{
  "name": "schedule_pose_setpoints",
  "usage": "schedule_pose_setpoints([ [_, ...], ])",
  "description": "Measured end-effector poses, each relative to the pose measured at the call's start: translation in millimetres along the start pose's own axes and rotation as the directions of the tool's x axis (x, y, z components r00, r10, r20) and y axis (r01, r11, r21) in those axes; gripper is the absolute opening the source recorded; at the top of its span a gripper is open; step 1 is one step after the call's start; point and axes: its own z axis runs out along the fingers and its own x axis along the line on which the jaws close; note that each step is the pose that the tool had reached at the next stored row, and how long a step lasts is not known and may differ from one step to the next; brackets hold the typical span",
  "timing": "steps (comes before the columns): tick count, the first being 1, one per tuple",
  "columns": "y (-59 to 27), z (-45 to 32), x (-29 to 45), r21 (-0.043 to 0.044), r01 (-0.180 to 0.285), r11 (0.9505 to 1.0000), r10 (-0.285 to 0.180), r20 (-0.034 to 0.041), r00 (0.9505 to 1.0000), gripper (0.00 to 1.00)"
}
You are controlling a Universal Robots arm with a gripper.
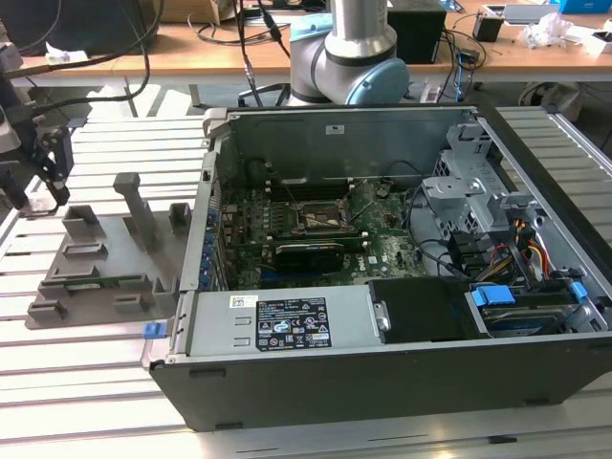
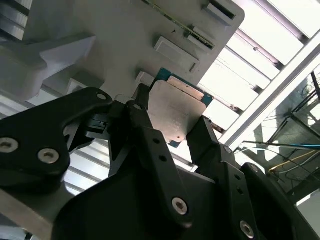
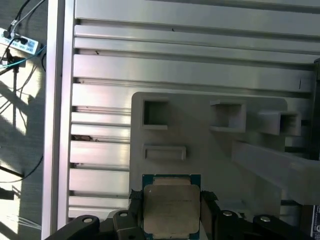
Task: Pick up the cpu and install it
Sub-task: 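Pick up the cpu and move it towards the insertion slot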
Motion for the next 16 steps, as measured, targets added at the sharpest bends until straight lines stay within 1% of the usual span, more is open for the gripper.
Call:
schedule_pose_setpoints([
  [2,-0.2,-5.1,-0.1,0.0000,0.000,1.0000,0.000,0.0000,1.0000,0.55],
  [4,-0.6,-12.9,-0.3,0.0001,0.000,1.0000,0.000,0.0000,1.0000,0.55],
  [5,-0.7,-14.9,-0.4,0.0000,0.000,1.0000,0.000,0.0000,1.0000,0.55],
  [6,-0.9,-19.6,-0.5,0.0000,0.000,1.0000,0.000,-0.0001,1.0000,0.55],
  [8,-1.2,-24.5,-0.6,0.0000,0.000,1.0000,0.000,0.0000,1.0000,0.55],
  [10,-1.5,-31.2,-0.8,0.0000,0.000,1.0000,0.000,0.0001,1.0000,0.55],
  [12,-1.9,-41.3,-1.0,0.0000,0.000,1.0000,0.000,-0.0001,1.0000,0.55],
  [16,-2.5,-53.5,-1.3,0.0000,0.000,1.0000,0.000,0.0001,1.0000,0.55],
])
